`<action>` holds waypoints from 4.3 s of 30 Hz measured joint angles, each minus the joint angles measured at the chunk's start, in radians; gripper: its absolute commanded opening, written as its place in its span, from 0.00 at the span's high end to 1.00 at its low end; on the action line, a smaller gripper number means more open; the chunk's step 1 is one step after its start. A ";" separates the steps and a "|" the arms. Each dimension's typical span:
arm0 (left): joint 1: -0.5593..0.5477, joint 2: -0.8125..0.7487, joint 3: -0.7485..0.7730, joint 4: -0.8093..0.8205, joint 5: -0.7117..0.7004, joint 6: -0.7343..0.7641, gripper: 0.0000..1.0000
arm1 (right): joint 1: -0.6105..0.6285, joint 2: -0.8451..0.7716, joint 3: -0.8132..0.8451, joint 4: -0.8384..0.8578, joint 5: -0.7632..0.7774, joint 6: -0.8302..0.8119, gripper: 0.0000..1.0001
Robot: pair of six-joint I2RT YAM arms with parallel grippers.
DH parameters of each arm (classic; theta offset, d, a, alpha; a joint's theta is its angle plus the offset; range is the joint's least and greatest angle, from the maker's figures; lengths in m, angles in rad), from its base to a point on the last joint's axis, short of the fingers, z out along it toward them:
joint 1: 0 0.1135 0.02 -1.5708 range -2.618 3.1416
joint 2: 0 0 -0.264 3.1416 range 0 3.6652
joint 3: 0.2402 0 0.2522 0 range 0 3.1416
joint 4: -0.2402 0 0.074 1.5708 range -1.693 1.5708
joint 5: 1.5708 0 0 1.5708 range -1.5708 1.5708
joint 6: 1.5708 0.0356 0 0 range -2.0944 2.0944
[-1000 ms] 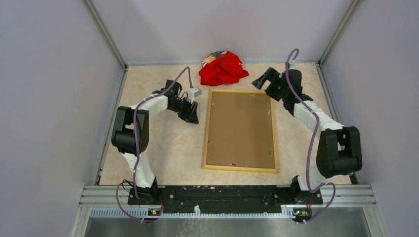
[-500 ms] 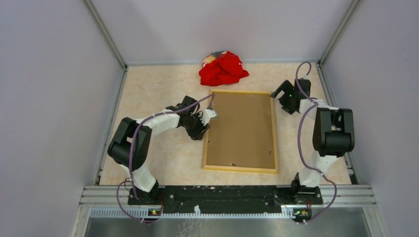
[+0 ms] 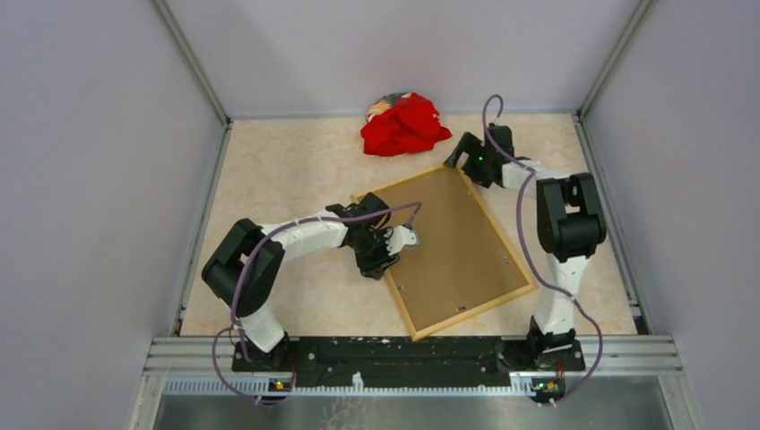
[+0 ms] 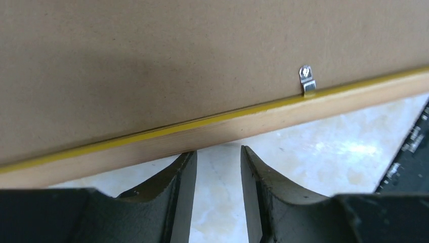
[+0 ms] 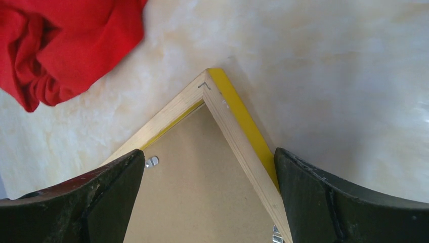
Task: Put the photo into the frame
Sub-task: Adjust the photo frame at the center of the board, then install the photo frame at the center of the board.
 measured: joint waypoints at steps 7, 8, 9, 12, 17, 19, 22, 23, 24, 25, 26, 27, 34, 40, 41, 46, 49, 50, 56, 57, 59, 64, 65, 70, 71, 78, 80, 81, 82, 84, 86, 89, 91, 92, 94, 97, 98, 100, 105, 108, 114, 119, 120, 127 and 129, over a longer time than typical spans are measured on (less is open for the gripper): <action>-0.014 -0.008 -0.005 -0.148 0.069 -0.005 0.53 | 0.131 0.077 0.106 -0.002 -0.006 -0.042 0.02; -0.015 -0.010 -0.009 -0.158 0.076 -0.007 0.53 | 0.148 0.092 0.129 -0.006 -0.010 -0.047 0.02; -0.017 -0.013 -0.014 -0.169 0.083 -0.008 0.53 | 0.169 0.111 0.157 -0.010 -0.014 -0.051 0.02; -0.021 -0.023 -0.033 -0.196 0.106 -0.019 0.53 | 0.223 0.158 0.227 -0.022 -0.023 -0.061 0.02; -0.029 -0.045 -0.068 -0.225 0.135 -0.031 0.52 | 0.322 0.263 0.399 -0.074 -0.033 -0.093 0.02; -0.030 -0.046 -0.075 -0.241 0.148 -0.034 0.51 | 0.359 0.305 0.467 -0.090 -0.040 -0.109 0.02; -0.032 -0.045 -0.081 -0.274 0.159 -0.039 0.51 | 0.394 0.334 0.515 -0.097 -0.060 -0.126 0.02; -0.032 -0.045 -0.081 -0.281 0.161 -0.040 0.52 | 0.398 0.338 0.523 -0.099 -0.070 -0.130 0.02; -0.032 -0.045 -0.081 -0.285 0.162 -0.040 0.51 | 0.399 0.341 0.534 -0.108 -0.080 -0.133 0.02; -0.032 -0.043 -0.081 -0.286 0.164 -0.041 0.51 | 0.399 0.346 0.552 -0.135 -0.089 -0.138 0.02; -0.031 -0.043 -0.081 -0.287 0.166 -0.041 0.50 | 0.399 0.351 0.583 -0.174 -0.091 -0.145 0.01; -0.029 -0.042 -0.081 -0.287 0.169 -0.041 0.48 | 0.399 0.356 0.621 -0.225 -0.090 -0.156 0.01; 0.043 -0.017 0.031 -0.270 0.177 0.014 0.04 | 0.414 0.236 0.615 -0.422 -0.054 -0.179 0.01; 0.170 -0.017 0.204 -0.354 0.237 0.108 0.02 | 0.294 -0.135 0.180 -0.411 0.021 -0.128 0.01; 0.194 -0.017 0.229 -0.381 0.251 0.130 0.02 | 0.268 -0.200 0.118 -0.407 0.037 -0.122 0.01; 0.311 -0.020 0.311 -0.444 0.262 0.180 0.08 | 0.174 -0.506 -0.140 -0.397 0.120 -0.094 0.01; 0.420 -0.003 0.381 -0.413 0.231 0.153 0.16 | 0.148 -0.679 -0.302 -0.383 0.129 -0.069 0.01; 0.463 0.015 0.418 -0.394 0.218 0.138 0.19 | 0.136 -0.727 -0.352 -0.380 0.127 -0.061 0.01; 0.665 0.217 0.641 -0.223 0.153 0.006 0.27 | 0.039 -0.858 -0.586 -0.376 0.124 -0.016 0.01; 0.684 0.248 0.654 -0.201 0.151 -0.011 0.29 | 0.029 -0.858 -0.608 -0.375 0.121 -0.008 0.01; 0.703 0.298 0.655 -0.181 0.150 -0.039 0.35 | 0.017 -0.859 -0.645 -0.369 0.114 0.003 0.01; 0.688 0.375 0.641 -0.149 0.143 -0.078 0.50 | -0.010 -0.853 -0.711 -0.323 0.078 0.030 0.01; 0.684 0.386 0.641 -0.146 0.143 -0.080 0.51 | -0.020 -0.845 -0.717 -0.309 0.067 0.036 0.01; 0.678 0.408 0.622 -0.130 0.143 -0.083 0.57 | -0.040 -0.775 -0.724 -0.223 0.018 0.062 0.01; 0.678 0.408 0.618 -0.127 0.146 -0.082 0.57 | -0.043 -0.761 -0.724 -0.208 0.010 0.064 0.01; 0.638 0.408 0.557 -0.136 0.150 -0.005 0.79 | -0.114 -0.613 -0.678 -0.096 -0.098 0.082 0.01; 0.621 0.402 0.540 -0.140 0.154 0.026 0.82 | -0.125 -0.571 -0.644 -0.083 -0.115 0.084 0.01; 0.616 0.397 0.533 -0.139 0.153 0.047 0.83 | -0.129 -0.553 -0.631 -0.074 -0.120 0.084 0.01; 0.614 0.391 0.523 -0.138 0.155 0.064 0.84 | -0.135 -0.538 -0.620 -0.065 -0.125 0.085 0.01; 0.612 0.370 0.490 -0.137 0.160 0.108 0.86 | -0.144 -0.513 -0.602 -0.049 -0.131 0.085 0.01; 0.610 0.341 0.449 -0.145 0.161 0.146 0.87 | -0.146 -0.493 -0.583 -0.045 -0.134 0.085 0.01; 0.597 0.291 0.382 -0.189 0.155 0.211 0.87 | -0.153 -0.460 -0.550 -0.046 -0.133 0.079 0.01; 0.578 0.251 0.328 -0.225 0.143 0.249 0.87 | -0.159 -0.431 -0.518 -0.046 -0.131 0.068 0.01; 0.560 0.227 0.296 -0.251 0.136 0.270 0.87 | -0.161 -0.417 -0.503 -0.045 -0.127 0.061 0.01; 0.518 0.187 0.238 -0.309 0.130 0.309 0.86 | -0.166 -0.390 -0.474 -0.035 -0.117 0.050 0.01; 0.450 0.148 0.169 -0.391 0.140 0.346 0.85 | -0.167 -0.369 -0.456 -0.025 -0.114 0.046 0.01; 0.431 0.141 0.151 -0.413 0.148 0.356 0.85 | -0.167 -0.360 -0.446 -0.027 -0.118 0.044 0.01; 0.390 0.130 0.114 -0.452 0.170 0.367 0.84 | -0.166 -0.334 -0.415 -0.038 -0.131 0.040 0.01; 0.379 0.129 0.090 -0.484 0.216 0.363 0.76 | -0.160 -0.315 -0.365 -0.104 -0.123 0.023 0.01; 0.458 0.127 0.125 -0.485 0.250 0.348 0.57 | -0.151 -0.357 -0.362 -0.184 -0.068 0.010 0.01; 0.671 0.127 0.275 -0.432 0.304 0.227 0.37 | -0.143 -0.612 -0.369 -0.230 0.046 -0.002 0.04; 0.692 0.181 0.357 -0.369 0.365 0.094 0.39 | -0.001 -0.676 -0.361 -0.188 0.072 -0.013 0.09; 0.689 0.202 0.370 -0.359 0.375 0.071 0.39 | 0.053 -0.662 -0.357 -0.180 0.070 -0.018 0.11; 0.681 0.322 0.391 -0.309 0.404 -0.036 0.53 | 0.361 -0.503 -0.353 -0.090 0.018 -0.029 0.18; 0.681 0.328 0.391 -0.302 0.412 -0.053 0.60 | 0.407 -0.445 -0.340 -0.061 -0.014 -0.027 0.19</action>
